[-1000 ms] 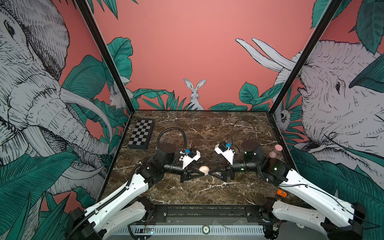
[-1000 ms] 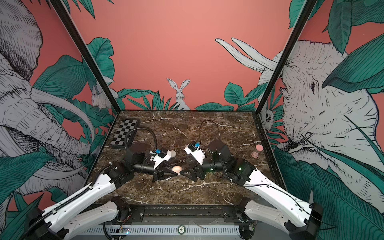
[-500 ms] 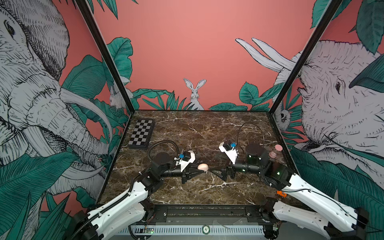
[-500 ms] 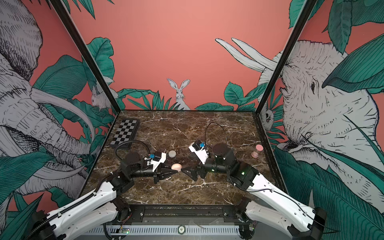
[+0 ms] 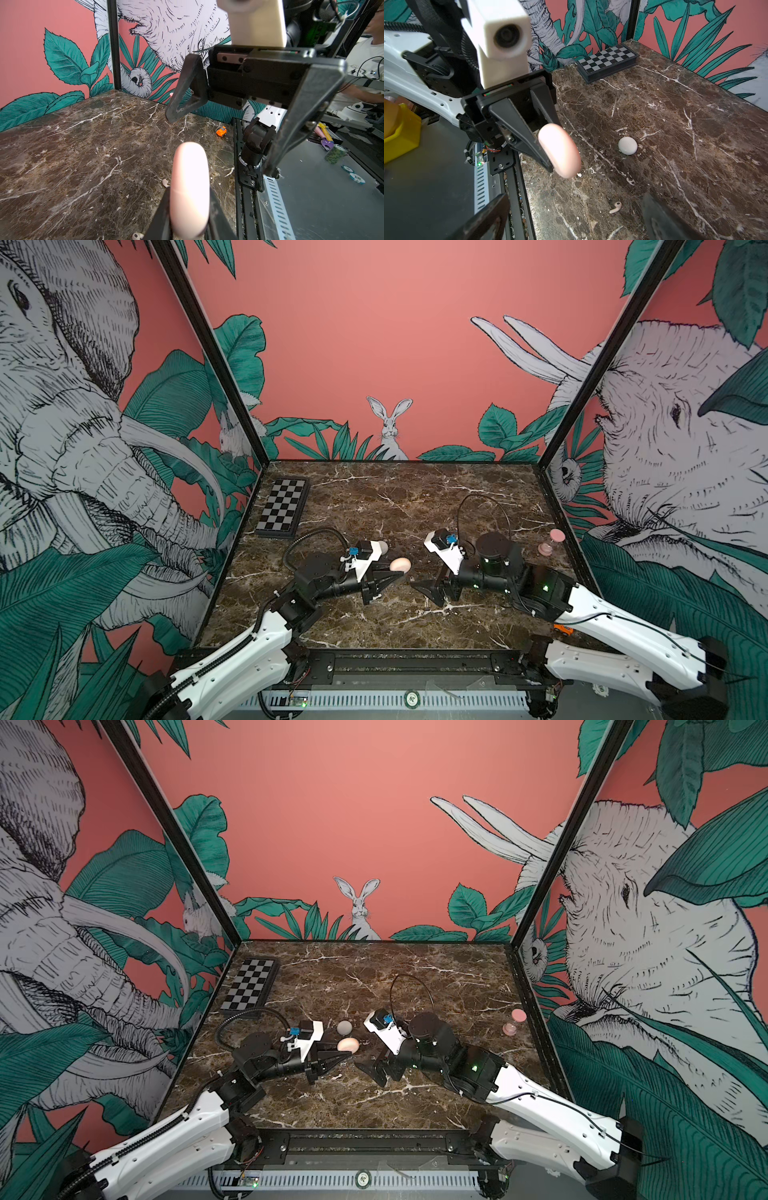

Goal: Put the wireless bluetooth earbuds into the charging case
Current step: 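Pull the right gripper away from the case lid while left gripper holds the case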

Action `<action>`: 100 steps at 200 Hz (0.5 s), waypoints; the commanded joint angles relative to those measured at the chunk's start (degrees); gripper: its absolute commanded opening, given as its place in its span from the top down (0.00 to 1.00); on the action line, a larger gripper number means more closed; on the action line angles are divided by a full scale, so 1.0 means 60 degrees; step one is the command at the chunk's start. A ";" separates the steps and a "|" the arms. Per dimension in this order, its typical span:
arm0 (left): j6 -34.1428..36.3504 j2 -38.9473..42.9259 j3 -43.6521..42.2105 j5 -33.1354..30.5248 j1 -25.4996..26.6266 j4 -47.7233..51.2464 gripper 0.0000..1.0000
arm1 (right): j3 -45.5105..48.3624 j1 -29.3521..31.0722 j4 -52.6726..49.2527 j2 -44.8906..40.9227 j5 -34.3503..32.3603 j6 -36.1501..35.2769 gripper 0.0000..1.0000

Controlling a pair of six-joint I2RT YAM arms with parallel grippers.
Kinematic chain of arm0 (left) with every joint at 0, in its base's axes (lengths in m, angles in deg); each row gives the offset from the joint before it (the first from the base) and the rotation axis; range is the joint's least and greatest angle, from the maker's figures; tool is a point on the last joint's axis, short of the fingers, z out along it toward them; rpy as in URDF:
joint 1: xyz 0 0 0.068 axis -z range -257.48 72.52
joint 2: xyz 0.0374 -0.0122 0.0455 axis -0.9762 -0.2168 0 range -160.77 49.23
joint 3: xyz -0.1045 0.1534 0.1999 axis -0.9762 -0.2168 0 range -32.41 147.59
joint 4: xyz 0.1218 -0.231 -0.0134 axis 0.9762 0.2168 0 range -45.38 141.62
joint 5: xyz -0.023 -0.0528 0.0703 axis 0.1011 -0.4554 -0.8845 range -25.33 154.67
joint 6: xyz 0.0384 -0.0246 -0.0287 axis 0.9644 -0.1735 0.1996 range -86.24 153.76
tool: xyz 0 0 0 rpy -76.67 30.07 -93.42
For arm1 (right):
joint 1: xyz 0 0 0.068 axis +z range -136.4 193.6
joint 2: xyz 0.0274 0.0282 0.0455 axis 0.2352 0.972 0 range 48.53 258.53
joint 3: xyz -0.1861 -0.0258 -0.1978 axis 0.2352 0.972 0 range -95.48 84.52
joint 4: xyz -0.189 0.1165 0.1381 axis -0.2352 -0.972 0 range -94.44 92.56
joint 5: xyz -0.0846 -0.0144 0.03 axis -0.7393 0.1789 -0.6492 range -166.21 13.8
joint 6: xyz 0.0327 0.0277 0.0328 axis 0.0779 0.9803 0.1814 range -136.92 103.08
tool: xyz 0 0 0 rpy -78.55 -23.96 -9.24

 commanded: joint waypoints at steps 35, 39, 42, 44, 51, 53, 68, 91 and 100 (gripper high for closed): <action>0.0083 -0.0010 -0.0083 0.0575 0.0024 -0.0454 1.00 | -0.0592 0.0314 0.0082 0.0415 -0.1347 -0.0482 0.02; 0.0103 0.0012 -0.0079 0.0606 0.0015 -0.0447 1.00 | -0.0599 0.0323 0.0075 0.0434 -0.1376 -0.0504 0.02; 0.0126 0.0020 -0.0085 0.0637 0.0023 -0.0453 1.00 | -0.0606 0.0334 0.0075 0.0452 -0.1394 -0.0505 0.02; 0.0130 0.0020 -0.0089 0.0661 0.0024 -0.0448 1.00 | -0.0607 0.0340 0.0082 0.0455 -0.1402 -0.0515 0.02; 0.0123 0.0037 -0.0100 0.0699 0.0013 -0.0442 1.00 | -0.0607 0.0360 0.0110 0.0482 -0.1415 -0.0531 0.02; 0.0122 0.0042 -0.0104 0.0713 0.0018 -0.0442 1.00 | -0.0600 0.0375 0.0117 0.0485 -0.1426 -0.0540 0.02; 0.0093 0.0008 -0.0078 0.1049 0.0013 -0.0448 1.00 | -0.0594 0.0389 0.0141 0.0522 -0.1486 -0.0559 0.02; 0.0085 -0.0095 -0.0067 0.1221 0.0039 -0.0514 1.00 | -0.0653 0.0420 0.0111 0.0602 -0.1528 -0.0602 0.02; 0.0121 -0.0098 -0.0067 0.1236 0.0038 -0.0494 1.00 | -0.0695 0.0431 0.0068 0.0628 -0.1613 -0.0627 0.02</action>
